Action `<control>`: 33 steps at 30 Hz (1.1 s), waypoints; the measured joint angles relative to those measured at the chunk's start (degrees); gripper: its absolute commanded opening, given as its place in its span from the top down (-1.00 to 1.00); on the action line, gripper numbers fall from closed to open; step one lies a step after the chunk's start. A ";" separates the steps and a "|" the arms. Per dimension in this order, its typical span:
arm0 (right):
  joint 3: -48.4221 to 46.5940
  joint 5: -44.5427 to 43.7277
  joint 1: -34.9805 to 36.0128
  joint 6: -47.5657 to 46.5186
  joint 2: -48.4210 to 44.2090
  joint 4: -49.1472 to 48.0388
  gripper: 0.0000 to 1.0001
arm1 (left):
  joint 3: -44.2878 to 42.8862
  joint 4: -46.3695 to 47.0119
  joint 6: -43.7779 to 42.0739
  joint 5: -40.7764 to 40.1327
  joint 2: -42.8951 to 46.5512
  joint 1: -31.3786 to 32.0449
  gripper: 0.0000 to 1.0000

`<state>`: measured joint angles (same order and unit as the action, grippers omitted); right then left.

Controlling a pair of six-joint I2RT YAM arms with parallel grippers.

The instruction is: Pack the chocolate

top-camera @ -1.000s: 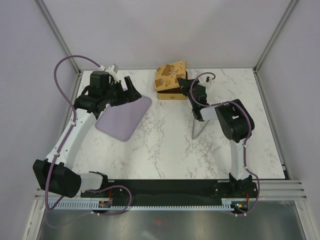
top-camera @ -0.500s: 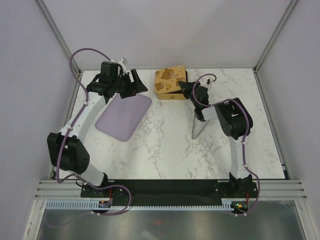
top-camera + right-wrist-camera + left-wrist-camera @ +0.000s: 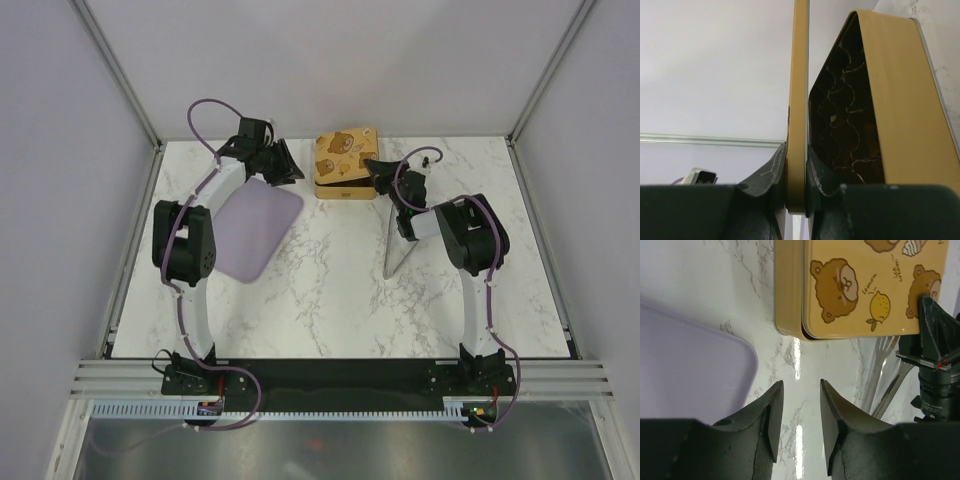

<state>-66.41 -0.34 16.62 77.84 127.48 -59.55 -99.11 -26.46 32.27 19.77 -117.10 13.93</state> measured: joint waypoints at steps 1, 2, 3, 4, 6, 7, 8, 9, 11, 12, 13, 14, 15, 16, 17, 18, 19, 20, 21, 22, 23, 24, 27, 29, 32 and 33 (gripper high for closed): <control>0.00 0.37 -0.13 0.15 0.24 0.00 0.90 | -1.09 0.00 0.04 0.07 -1.79 0.02 0.18; 0.00 0.59 -0.35 0.28 0.55 -0.13 0.89 | -2.16 0.00 0.07 0.13 -3.45 0.00 0.18; 0.00 0.85 -0.39 0.44 0.85 -0.42 0.88 | -2.93 0.04 0.07 0.22 -4.57 0.00 0.18; 0.00 1.05 -0.55 0.63 1.07 -0.46 0.87 | -3.96 -0.02 0.09 0.31 -5.97 0.02 0.18; 0.00 1.62 -0.87 0.92 1.40 -0.70 0.85 | -5.68 0.04 0.11 0.33 -8.15 0.02 0.19; 0.00 1.88 -1.05 0.96 1.49 -0.90 0.85 | -6.51 0.11 0.11 0.33 -9.05 0.02 0.19; 0.00 2.01 -1.11 0.98 1.55 -0.92 0.85 | -7.19 0.28 0.13 0.35 -9.88 0.02 0.20; 0.00 2.14 -1.16 0.96 1.62 -1.01 0.87 | -7.74 0.37 0.15 0.42 -10.62 0.02 0.20; -0.07 2.71 -1.40 0.98 1.79 -0.98 0.90 | -8.50 0.87 0.37 1.03 -11.72 0.00 0.20; -0.11 2.93 -1.49 1.01 1.86 -1.05 0.93 | -8.61 1.29 0.50 1.44 -12.07 0.00 0.20; -0.24 3.19 -1.55 1.11 1.97 -1.07 0.95 | -8.68 1.68 0.66 1.88 -12.37 0.00 0.19; -0.28 3.34 -1.60 1.29 2.01 -1.14 0.95 | -8.72 2.12 0.85 2.40 -12.61 0.02 0.19; -0.33 3.48 -1.60 1.51 2.03 -1.27 0.97 | -8.72 2.78 1.01 2.95 -12.76 0.02 0.19; -0.35 3.58 -1.62 1.73 2.03 -1.36 0.99 | -8.72 3.26 1.18 3.32 -12.87 0.02 0.18; -0.37 3.69 -1.62 2.10 2.03 -1.53 1.00 | -8.72 3.67 1.33 3.50 -12.90 0.02 0.17; -0.37 3.93 -1.62 2.49 2.10 -1.90 1.00 | -8.74 4.31 1.44 3.85 -12.92 0.02 0.17; -0.37 4.31 -1.60 2.97 2.25 -2.58 1.00 | -8.87 4.66 1.60 4.22 -12.92 0.02 0.17; -0.37 4.66 -1.57 3.52 2.47 -3.32 1.00 | -8.98 5.18 1.75 4.59 -12.94 0.02 0.16; -0.37 4.90 -1.57 3.89 2.67 -3.74 1.00 | -9.07 5.73 1.88 4.90 -12.94 0.02 0.16; -0.37 5.09 -1.57 4.31 2.86 -3.96 1.00 | -9.16 6.14 2.05 5.14 -12.94 0.02 0.16; -0.37 5.27 -1.55 4.66 2.99 -3.96 1.00 | -9.27 6.54 2.23 5.51 -12.96 0.00 0.15; -0.37 5.29 -1.49 4.94 3.10 -3.98 1.00 | -9.40 6.93 2.36 5.88 -13.05 0.00 0.16; -0.37 5.31 -1.38 5.31 3.10 -4.20 1.00 | -10.03 7.91 2.84 6.34 -13.77 0.02 0.17; -0.37 5.33 -1.36 5.44 3.10 -4.35 1.00 | -10.12 8.48 3.15 6.60 -14.38 0.02 0.17; -0.37 5.31 -1.25 5.55 3.10 -4.39 0.99 | -10.25 9.18 3.82 7.50 -15.58 0.00 0.18; -0.37 5.31 -1.25 5.55 3.13 -4.39 0.98 | -10.25 9.27 4.00 7.67 -15.98 0.00 0.18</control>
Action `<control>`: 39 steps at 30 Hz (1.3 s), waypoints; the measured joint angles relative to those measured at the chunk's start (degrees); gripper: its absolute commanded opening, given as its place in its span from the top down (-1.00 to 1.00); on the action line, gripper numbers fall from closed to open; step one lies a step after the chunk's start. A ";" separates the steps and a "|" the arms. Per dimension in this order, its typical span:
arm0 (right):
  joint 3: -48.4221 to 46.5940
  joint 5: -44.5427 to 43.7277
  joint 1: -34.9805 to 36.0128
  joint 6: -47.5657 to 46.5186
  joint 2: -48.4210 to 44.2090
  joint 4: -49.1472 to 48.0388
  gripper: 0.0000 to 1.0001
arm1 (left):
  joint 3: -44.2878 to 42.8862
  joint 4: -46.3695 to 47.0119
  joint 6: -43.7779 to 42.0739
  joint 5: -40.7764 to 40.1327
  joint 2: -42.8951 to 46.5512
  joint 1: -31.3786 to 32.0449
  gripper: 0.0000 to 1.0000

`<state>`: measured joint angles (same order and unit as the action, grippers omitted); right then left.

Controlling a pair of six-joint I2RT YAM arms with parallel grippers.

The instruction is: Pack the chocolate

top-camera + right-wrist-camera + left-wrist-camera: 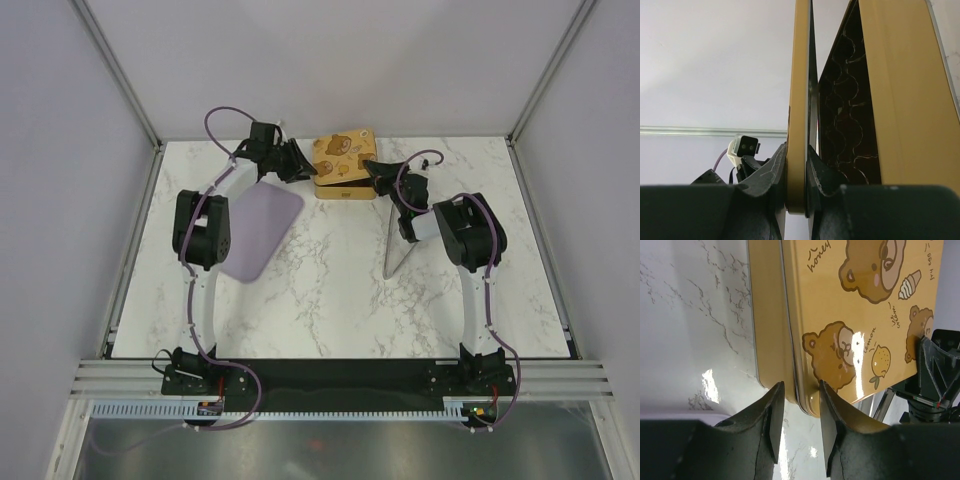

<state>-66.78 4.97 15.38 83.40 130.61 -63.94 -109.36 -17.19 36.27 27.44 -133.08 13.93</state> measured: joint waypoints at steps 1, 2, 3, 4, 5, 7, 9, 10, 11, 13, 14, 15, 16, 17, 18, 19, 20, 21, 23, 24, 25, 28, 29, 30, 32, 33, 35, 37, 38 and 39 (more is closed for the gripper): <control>0.00 0.02 0.09 0.00 0.02 0.00 0.98 | -0.02 0.20 0.20 0.17 -0.39 0.02 0.19; 0.00 -0.02 0.17 -0.02 0.17 0.00 0.95 | -0.02 0.33 0.37 0.22 -0.72 0.00 0.22; 0.00 -0.07 0.24 -0.02 0.28 0.00 0.95 | -0.02 0.52 0.44 0.28 -0.92 0.00 0.22; 0.00 -0.13 0.31 0.00 0.46 0.00 0.94 | -0.09 0.74 0.50 0.39 -1.20 0.00 0.23; 0.00 -0.22 0.37 0.00 0.59 0.07 0.91 | -0.09 1.01 0.61 0.66 -1.40 0.00 0.23; 0.00 -0.31 0.48 0.02 0.68 0.13 0.84 | -0.09 1.07 0.72 1.18 -1.53 -0.07 0.24; 0.00 -0.33 0.59 0.02 0.68 0.09 0.78 | -0.11 1.25 0.83 1.31 -1.53 -0.07 0.25; 0.00 -0.37 0.63 0.00 0.68 0.09 0.73 | -0.17 1.36 0.85 1.40 -1.55 -0.07 0.27; 0.04 -0.42 0.66 0.00 0.68 0.09 0.62 | -0.24 1.46 0.85 1.46 -1.60 -0.07 0.28; 0.26 -0.52 0.66 0.00 0.68 -0.09 0.56 | -0.52 1.51 0.87 1.66 -1.86 -0.07 0.31; 0.46 -0.59 0.63 -0.02 0.68 -0.26 0.49 | -0.70 1.57 0.92 1.75 -2.14 -0.09 0.31; 0.76 -0.72 0.63 -0.04 0.68 -0.33 0.46 | -0.79 1.68 0.98 1.77 -2.36 -0.09 0.32; 1.07 -0.79 0.63 -0.07 0.68 -0.37 0.42 | -0.85 1.70 1.05 1.77 -2.62 -0.09 0.33; 1.44 -0.79 0.63 -0.07 0.68 -0.37 0.39 | -0.92 1.75 1.07 1.77 -2.84 -0.09 0.33; 1.75 -0.74 0.63 -0.20 0.68 -0.37 0.36 | -0.98 1.92 1.11 1.88 -3.15 -0.09 0.34; 2.19 -0.74 0.61 -0.22 0.68 -0.37 0.33 | -1.01 1.97 1.20 2.01 -3.30 -0.09 0.35; 2.64 -0.72 0.55 -0.13 0.68 -0.39 0.28 | -1.01 1.95 1.25 2.14 -3.48 -0.09 0.34; 2.89 -0.57 0.50 -0.11 0.66 -0.74 0.25 | -1.03 2.03 1.29 2.27 -3.52 -0.09 0.34; 3.28 -0.50 0.44 -0.28 0.35 -1.16 0.21 | -1.18 2.14 1.36 2.56 -3.65 -0.11 0.34; 3.54 -0.46 0.37 -0.39 0.15 -1.20 0.19 | -1.31 2.25 1.42 2.67 -3.74 -0.11 0.34; 3.82 -0.46 0.33 -0.63 -0.07 -1.22 0.18 | -1.44 2.40 1.49 2.75 -3.89 -0.11 0.34; 4.26 -0.33 0.04 -1.64 -0.81 -0.90 0.02 | -1.64 2.75 1.86 2.99 -4.22 -0.09 0.34; 4.31 -0.22 -0.09 -2.01 -1.16 -0.66 -0.05 | -1.64 2.78 1.92 3.08 -4.26 -0.09 0.34; 4.37 -0.22 -0.22 -2.36 -1.57 -0.33 -0.06 | -1.66 2.80 2.01 3.13 -4.26 -0.09 0.34; 4.59 -0.15 -0.50 -3.34 -2.78 1.11 -0.11 | -1.68 2.84 2.12 3.19 -4.26 -0.09 0.34; 4.70 -0.15 -0.66 -3.76 -3.41 1.75 -0.12 | -1.68 2.86 2.14 3.21 -4.26 -0.09 0.33; 5.20 -0.24 -0.94 -4.63 -4.74 2.78 -0.15 | -1.70 2.95 2.25 3.21 -4.26 -0.09 0.33; 5.66 -0.28 -1.05 -5.55 -6.01 4.09 -0.15 | -1.68 3.08 2.32 3.21 -4.26 -0.09 0.32; 5.92 -0.35 -1.18 -6.12 -6.84 5.27 -0.15 | -1.68 3.17 2.36 3.21 -4.26 -0.09 0.32; 6.14 -0.39 -1.20 -6.49 -7.41 5.86 -0.15 | -1.68 3.21 2.36 3.21 -4.26 -0.09 0.32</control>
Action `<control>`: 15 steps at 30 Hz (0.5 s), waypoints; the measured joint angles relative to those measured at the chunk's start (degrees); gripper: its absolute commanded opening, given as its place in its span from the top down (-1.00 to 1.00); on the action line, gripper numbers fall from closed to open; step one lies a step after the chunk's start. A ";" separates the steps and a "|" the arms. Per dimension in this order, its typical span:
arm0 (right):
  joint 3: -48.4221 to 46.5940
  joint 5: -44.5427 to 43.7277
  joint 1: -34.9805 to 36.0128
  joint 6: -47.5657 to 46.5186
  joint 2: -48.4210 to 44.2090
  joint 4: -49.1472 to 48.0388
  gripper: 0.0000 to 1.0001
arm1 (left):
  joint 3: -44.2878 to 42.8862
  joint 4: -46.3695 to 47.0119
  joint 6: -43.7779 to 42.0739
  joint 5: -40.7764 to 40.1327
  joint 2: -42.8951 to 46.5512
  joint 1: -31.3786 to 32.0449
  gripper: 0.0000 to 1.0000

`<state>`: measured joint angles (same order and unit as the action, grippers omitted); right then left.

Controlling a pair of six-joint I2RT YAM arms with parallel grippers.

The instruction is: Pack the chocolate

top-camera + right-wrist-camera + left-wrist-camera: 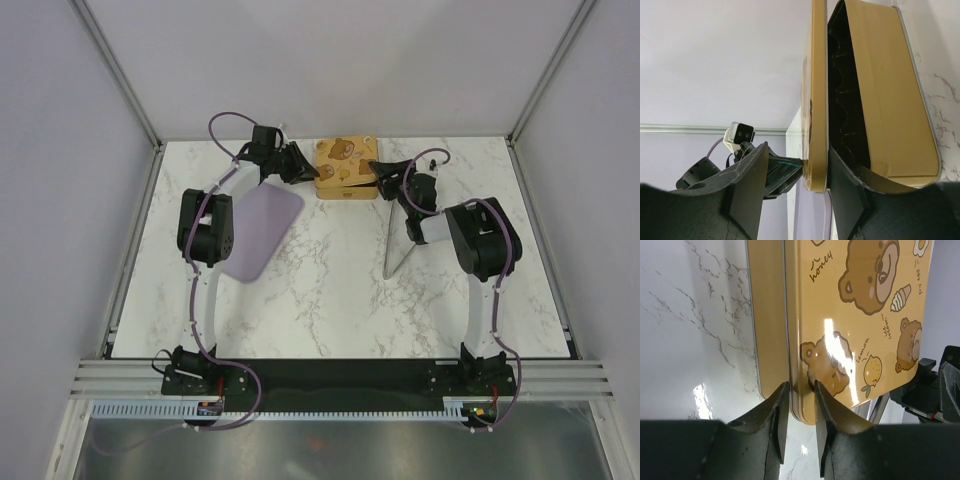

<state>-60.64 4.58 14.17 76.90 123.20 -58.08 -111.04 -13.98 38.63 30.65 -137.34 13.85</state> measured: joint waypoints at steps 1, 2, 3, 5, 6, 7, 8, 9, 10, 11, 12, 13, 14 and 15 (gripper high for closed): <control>0.31 -0.11 -0.07 -0.48 -0.70 0.87 -0.15 | -0.02 0.00 0.04 0.00 0.00 0.00 0.32; 0.57 -0.31 -0.17 -0.87 -1.49 2.12 -0.15 | -0.02 0.02 0.09 0.02 0.00 0.00 0.32; 1.03 -0.50 -0.28 -1.29 -2.27 3.19 -0.15 | -0.02 0.04 0.13 0.00 0.00 0.00 0.32; 2.60 -1.07 -0.61 -1.99 -4.24 5.38 -0.16 | -0.02 0.11 0.24 0.11 -0.02 0.00 0.31; 3.45 -1.51 -0.83 -2.29 -5.27 6.25 -0.16 | -0.02 0.24 0.42 0.31 -0.04 0.00 0.31; 4.20 -1.90 -0.98 -2.69 -6.19 7.19 -0.17 | -0.02 0.44 0.61 0.63 -0.09 -0.02 0.31; 4.85 -2.14 -1.22 -3.08 -7.17 8.37 -0.18 | -0.02 0.59 0.79 1.05 -0.11 -0.02 0.31; 5.25 -2.62 -1.44 -3.63 -8.11 9.68 -0.18 | -0.02 0.63 0.92 1.22 -0.11 -0.02 0.30; 5.38 -3.17 -1.64 -4.28 -8.94 10.93 -0.19 | -0.02 0.70 1.03 1.46 -0.11 0.00 0.31; 5.38 -3.56 -1.73 -4.94 -9.75 12.09 -0.19 | -0.02 0.74 1.07 1.49 -0.11 0.00 0.30; 5.35 -3.93 -1.86 -5.88 -10.51 13.33 -0.20 | -0.02 0.76 1.09 1.53 -0.11 0.00 0.29; 5.14 -4.31 -1.99 -6.95 -11.23 14.91 -0.21 | -0.02 0.76 1.14 1.60 -0.11 0.00 0.28; 4.66 -4.46 -2.08 -7.87 -11.69 16.24 -0.20 | -0.02 0.79 1.20 1.68 -0.11 0.00 0.27; 3.65 -4.52 -2.16 -9.18 -11.96 17.84 -0.20 | -0.02 0.81 1.22 1.81 -0.11 0.00 0.24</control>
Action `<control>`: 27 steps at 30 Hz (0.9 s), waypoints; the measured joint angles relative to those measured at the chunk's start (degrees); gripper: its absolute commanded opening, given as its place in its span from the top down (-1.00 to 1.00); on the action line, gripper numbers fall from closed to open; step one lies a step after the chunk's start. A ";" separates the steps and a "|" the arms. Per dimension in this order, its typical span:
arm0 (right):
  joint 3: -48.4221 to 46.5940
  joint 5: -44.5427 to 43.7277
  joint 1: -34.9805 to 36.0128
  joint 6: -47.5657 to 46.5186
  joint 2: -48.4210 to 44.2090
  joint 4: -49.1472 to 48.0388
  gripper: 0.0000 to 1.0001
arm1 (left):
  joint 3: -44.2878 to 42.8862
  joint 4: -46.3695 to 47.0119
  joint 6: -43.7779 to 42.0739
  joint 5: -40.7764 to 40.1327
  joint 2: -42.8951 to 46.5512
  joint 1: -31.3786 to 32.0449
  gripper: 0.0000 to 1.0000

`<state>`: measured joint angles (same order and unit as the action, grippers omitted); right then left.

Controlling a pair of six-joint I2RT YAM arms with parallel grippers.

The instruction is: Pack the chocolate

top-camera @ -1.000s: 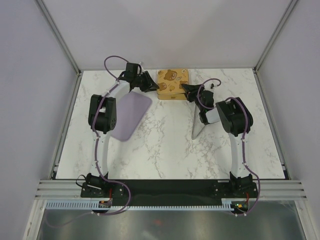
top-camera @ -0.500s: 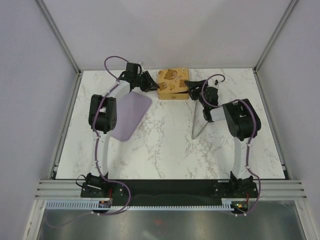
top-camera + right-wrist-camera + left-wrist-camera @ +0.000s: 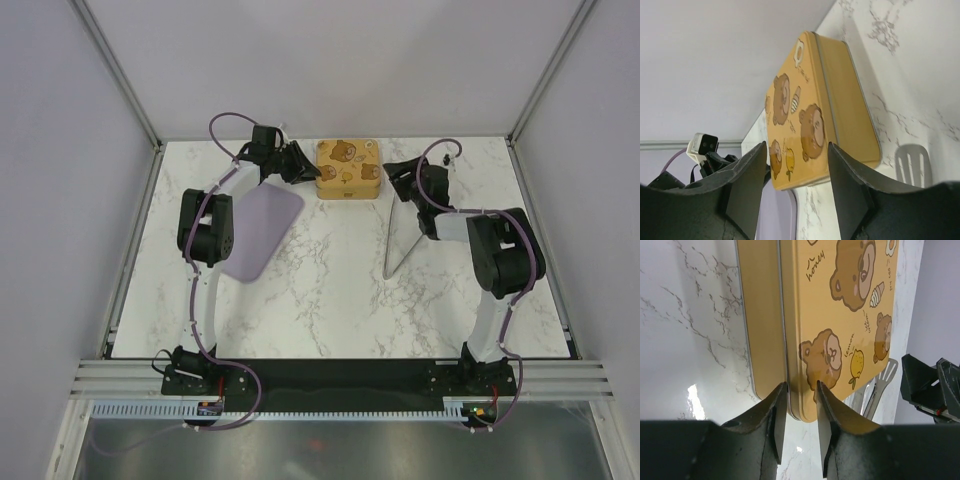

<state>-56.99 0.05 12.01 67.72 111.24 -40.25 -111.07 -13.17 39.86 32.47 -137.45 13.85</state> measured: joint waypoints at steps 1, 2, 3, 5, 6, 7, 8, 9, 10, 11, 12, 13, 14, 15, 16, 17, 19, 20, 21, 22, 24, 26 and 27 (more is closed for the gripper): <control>-1.44 0.00 -0.02 -1.46 -0.07 1.70 -0.20 | 0.00 0.02 0.00 0.15 0.00 0.00 0.22; -3.02 0.02 -0.02 -2.99 -0.07 3.23 -0.20 | 0.00 0.00 0.02 0.31 0.00 0.00 0.21; -4.90 0.13 -0.02 -4.79 -0.04 5.22 -0.20 | 0.00 0.00 0.02 0.44 0.00 0.00 0.17; -9.16 0.37 -0.02 -8.61 0.26 9.03 -0.20 | 0.00 -0.02 0.02 0.59 0.00 0.00 0.15; -10.97 0.42 0.00 -10.12 0.55 10.21 -0.20 | 0.00 -0.02 0.02 0.59 0.00 0.00 0.14; -13.22 0.59 0.00 -12.20 0.98 11.69 -0.20 | 0.00 -0.04 0.00 0.59 0.00 0.00 0.14; -15.21 0.68 0.04 -14.23 1.49 12.92 -0.20 | 0.02 -0.17 0.00 0.59 0.00 -0.02 0.14; -17.07 0.76 0.04 -16.15 2.08 14.21 -0.20 | 0.00 -0.28 0.00 0.59 0.00 -0.02 0.13; -18.91 0.79 0.04 -17.94 2.84 15.80 -0.20 | 0.02 -0.39 -0.02 0.57 0.02 -0.02 0.12; -20.68 0.83 0.04 -19.74 3.85 17.38 -0.20 | 0.09 -0.44 -0.02 0.55 0.02 -0.15 0.10; -22.29 1.07 0.04 -21.16 4.92 18.56 -0.20 | 0.24 -0.50 -0.02 0.50 0.15 -0.24 0.09; -23.78 1.49 0.02 -22.47 6.14 19.54 -0.20 | 0.68 -0.50 -0.02 0.37 0.37 -0.31 0.08; -25.03 2.05 0.02 -23.63 7.48 20.68 -0.19 | 1.36 -0.63 -0.04 0.11 0.87 -0.39 0.07; -25.94 2.62 0.02 -24.39 8.66 21.38 -0.18 | 2.36 -0.98 -0.07 -0.55 1.64 -0.55 0.07; -26.91 3.39 0.04 -25.24 10.10 22.14 -0.18 | 3.41 -1.77 -0.15 -1.42 2.67 -0.68 0.07; -27.71 4.35 0.02 -25.97 11.67 22.97 -0.17 | 4.44 -2.49 -0.33 -2.56 3.82 -0.83 0.07; -29.31 5.75 0.04 -27.06 14.60 25.07 -0.09 | 6.49 -4.07 -0.94 -5.35 6.75 -1.07 0.07; -29.77 6.36 0.02 -27.43 16.06 26.10 -0.04 | 7.58 -4.57 -1.27 -6.49 8.28 -1.22 0.07; -29.86 7.21 0.02 -26.86 17.16 25.51 0.02 | 8.92 -5.22 -1.64 -7.87 10.47 -1.29 0.06; -30.25 8.15 -0.15 -27.08 17.35 25.20 0.03 | 10.23 -5.79 -1.99 -9.22 12.68 -1.31 0.06; -30.75 8.39 -0.17 -28.17 17.27 25.90 0.09 | 12.83 -6.56 -2.82 -11.28 17.79 -1.40 0.05; -30.93 8.72 -0.20 -28.96 17.27 26.03 0.10 | 15.23 -7.43 -3.45 -12.85 23.28 -1.40 0.03; -31.08 8.85 -0.20 -29.35 17.27 26.21 0.10 | 16.79 -7.48 -3.67 -13.29 26.38 -1.40 0.02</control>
<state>-88.07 8.91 11.81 38.37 128.51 -14.04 -94.28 -20.64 36.18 19.18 -111.07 12.45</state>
